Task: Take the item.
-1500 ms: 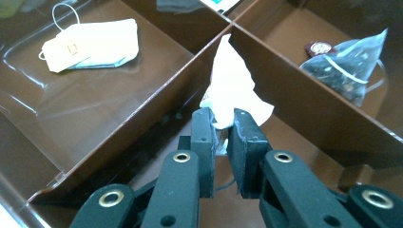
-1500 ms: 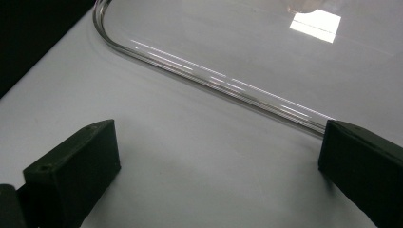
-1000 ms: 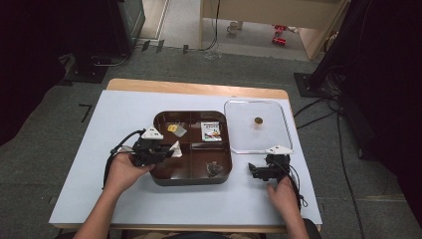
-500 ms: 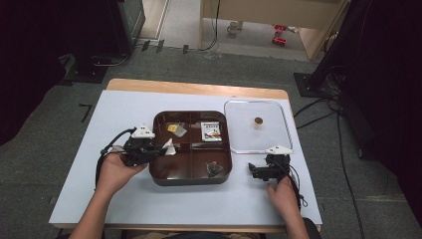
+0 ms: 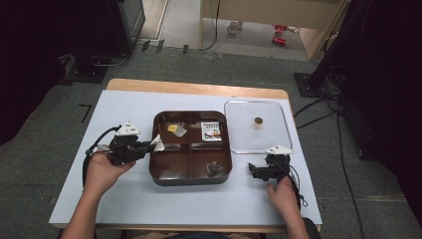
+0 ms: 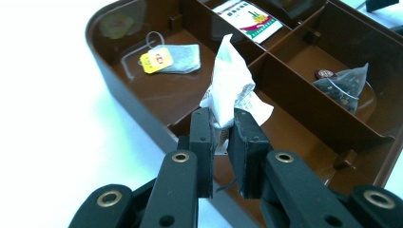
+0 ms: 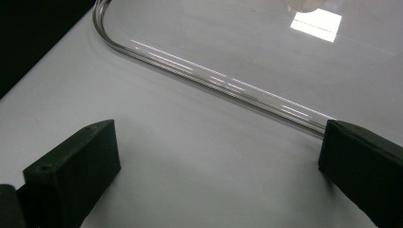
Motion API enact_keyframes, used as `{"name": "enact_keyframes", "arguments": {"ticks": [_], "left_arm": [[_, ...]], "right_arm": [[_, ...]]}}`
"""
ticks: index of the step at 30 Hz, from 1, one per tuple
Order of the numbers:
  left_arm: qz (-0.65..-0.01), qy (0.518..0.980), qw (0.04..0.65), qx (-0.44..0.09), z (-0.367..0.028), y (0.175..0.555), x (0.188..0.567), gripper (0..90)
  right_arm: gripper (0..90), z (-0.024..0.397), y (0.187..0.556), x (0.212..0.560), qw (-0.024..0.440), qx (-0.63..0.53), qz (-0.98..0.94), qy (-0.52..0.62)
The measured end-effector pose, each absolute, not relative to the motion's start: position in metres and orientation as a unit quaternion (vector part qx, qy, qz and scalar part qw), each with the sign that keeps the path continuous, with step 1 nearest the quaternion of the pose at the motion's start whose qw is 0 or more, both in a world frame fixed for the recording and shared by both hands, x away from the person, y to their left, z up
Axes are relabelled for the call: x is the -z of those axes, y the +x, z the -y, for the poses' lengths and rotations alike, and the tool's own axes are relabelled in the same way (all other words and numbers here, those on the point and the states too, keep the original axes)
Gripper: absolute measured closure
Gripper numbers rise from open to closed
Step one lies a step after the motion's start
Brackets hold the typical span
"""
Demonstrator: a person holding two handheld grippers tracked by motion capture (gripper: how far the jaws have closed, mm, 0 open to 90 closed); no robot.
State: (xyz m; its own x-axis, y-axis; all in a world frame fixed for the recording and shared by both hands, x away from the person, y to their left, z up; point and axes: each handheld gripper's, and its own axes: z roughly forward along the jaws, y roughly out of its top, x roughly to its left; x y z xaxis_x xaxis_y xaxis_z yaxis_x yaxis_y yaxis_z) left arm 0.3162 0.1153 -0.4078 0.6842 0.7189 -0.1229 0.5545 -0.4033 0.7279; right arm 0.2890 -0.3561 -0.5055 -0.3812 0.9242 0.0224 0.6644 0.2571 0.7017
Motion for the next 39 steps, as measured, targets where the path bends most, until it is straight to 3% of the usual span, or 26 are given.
{"name": "enact_keyframes", "arguments": {"ticks": [21, 39], "left_arm": [[-0.43, 0.813, 0.373, -0.117, -0.152, 0.322, 0.414, 80.6], [-0.463, 0.816, 0.332, -0.1, -0.163, 0.345, 0.451, 80.3]], "right_arm": [[0.0, 0.356, 0.289, 0.505, 0.202, -0.321, -0.766, 0.519], [0.0, 0.356, 0.289, 0.505, 0.203, -0.321, -0.766, 0.518]]}}
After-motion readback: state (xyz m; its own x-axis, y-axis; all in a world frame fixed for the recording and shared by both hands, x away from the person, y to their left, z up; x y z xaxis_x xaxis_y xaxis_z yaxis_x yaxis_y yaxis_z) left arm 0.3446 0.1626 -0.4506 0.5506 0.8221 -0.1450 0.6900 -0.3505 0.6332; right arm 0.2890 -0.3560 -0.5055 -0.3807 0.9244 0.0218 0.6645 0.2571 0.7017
